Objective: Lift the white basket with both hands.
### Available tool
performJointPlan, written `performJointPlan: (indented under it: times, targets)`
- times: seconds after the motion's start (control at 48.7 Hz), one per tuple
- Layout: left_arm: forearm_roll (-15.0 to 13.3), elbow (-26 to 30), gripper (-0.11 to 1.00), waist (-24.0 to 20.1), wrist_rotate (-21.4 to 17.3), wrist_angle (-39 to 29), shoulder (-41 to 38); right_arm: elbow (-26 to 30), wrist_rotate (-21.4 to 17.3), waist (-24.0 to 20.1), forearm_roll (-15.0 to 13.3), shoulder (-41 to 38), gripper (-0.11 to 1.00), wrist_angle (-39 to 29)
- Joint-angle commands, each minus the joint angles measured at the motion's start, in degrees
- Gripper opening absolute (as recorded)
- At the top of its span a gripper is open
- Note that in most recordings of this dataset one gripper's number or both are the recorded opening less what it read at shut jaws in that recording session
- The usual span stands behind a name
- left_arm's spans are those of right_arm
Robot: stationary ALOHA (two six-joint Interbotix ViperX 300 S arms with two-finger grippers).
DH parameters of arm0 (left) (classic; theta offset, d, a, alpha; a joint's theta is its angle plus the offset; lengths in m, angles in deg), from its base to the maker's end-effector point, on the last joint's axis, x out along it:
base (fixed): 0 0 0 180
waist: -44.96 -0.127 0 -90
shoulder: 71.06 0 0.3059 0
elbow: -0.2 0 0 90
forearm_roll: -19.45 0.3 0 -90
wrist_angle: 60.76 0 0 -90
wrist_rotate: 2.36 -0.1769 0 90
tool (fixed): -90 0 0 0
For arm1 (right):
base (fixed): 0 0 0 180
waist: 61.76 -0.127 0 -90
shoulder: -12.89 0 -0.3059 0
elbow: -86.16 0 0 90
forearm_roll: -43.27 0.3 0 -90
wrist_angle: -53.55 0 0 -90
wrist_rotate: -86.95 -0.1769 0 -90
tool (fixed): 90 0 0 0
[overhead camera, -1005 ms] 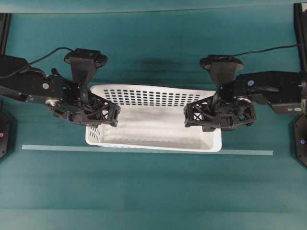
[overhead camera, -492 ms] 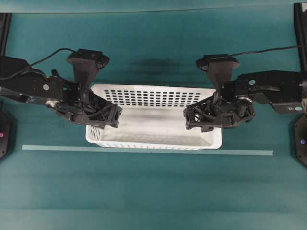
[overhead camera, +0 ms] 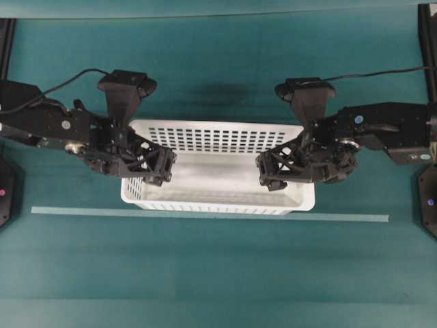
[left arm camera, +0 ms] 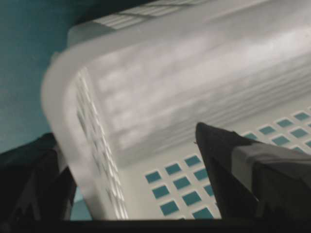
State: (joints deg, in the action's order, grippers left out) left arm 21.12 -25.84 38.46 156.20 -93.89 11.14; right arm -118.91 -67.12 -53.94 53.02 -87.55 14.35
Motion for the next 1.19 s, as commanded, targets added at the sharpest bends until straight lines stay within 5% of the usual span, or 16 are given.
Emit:
performJointPlan:
  times: [0.0, 0.882, 1.169]
  targets:
    - [0.2, 0.2, 0.91, 0.1, -0.3, 0.2, -0.7, -0.2, 0.3, 0.5, -0.1, -1.0, 0.98, 0.2]
    - [0.2, -0.5, 0.91, -0.1, -3.3, -4.5, 19.8, 1.8, 3.0, 4.3, -2.8, 16.9, 0.98, -9.0]
    - [0.2, -0.4, 0.91, 0.0, -10.2, -3.2, 25.8, 2.5, 12.8, 4.1, -3.3, 24.0, 0.98, -1.5]
